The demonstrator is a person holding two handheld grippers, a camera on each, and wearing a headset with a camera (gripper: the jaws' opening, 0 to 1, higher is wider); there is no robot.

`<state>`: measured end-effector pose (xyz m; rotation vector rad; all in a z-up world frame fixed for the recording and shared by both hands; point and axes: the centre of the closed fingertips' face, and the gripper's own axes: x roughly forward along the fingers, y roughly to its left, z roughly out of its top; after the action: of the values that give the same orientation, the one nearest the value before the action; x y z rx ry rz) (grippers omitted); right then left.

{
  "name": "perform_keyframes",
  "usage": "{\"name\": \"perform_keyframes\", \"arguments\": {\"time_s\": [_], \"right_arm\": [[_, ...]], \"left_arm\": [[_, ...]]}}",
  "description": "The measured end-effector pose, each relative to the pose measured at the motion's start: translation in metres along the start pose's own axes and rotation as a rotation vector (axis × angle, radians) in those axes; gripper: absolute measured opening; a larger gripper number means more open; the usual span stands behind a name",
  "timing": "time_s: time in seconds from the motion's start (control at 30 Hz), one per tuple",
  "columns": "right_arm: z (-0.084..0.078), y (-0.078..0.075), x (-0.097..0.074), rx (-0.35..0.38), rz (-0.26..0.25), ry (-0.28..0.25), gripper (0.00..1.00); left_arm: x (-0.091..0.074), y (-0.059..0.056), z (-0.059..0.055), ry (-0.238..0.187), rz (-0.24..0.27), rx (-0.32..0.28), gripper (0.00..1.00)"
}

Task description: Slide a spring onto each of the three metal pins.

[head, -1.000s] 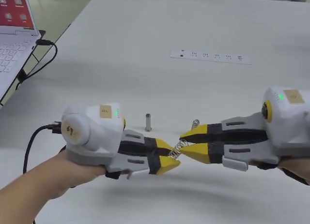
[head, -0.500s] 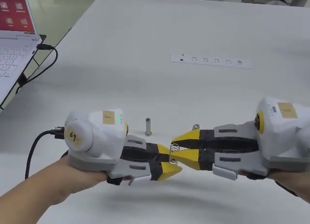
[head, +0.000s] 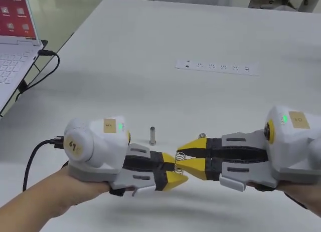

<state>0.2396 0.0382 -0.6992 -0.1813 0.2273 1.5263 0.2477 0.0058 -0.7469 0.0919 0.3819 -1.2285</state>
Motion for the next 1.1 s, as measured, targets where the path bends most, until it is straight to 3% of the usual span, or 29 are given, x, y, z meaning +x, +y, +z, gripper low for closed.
{"name": "perform_keyframes", "arguments": {"time_s": [0.13, 0.47, 1.1], "right_arm": [[0.000, -0.001, -0.001, -0.002, -0.006, 0.000, 0.08], [0.003, -0.003, -0.003, -0.004, -0.021, 0.002, 0.08], [-0.002, -0.012, -0.005, -0.014, -0.065, 0.021, 0.08]], "left_arm": [[0.000, 0.000, 0.001, -0.010, 0.007, -0.031, 0.03], [0.000, 0.001, 0.001, -0.008, 0.024, -0.033, 0.04], [-0.025, 0.032, -0.011, -0.010, 0.185, -0.046, 0.40]]}}
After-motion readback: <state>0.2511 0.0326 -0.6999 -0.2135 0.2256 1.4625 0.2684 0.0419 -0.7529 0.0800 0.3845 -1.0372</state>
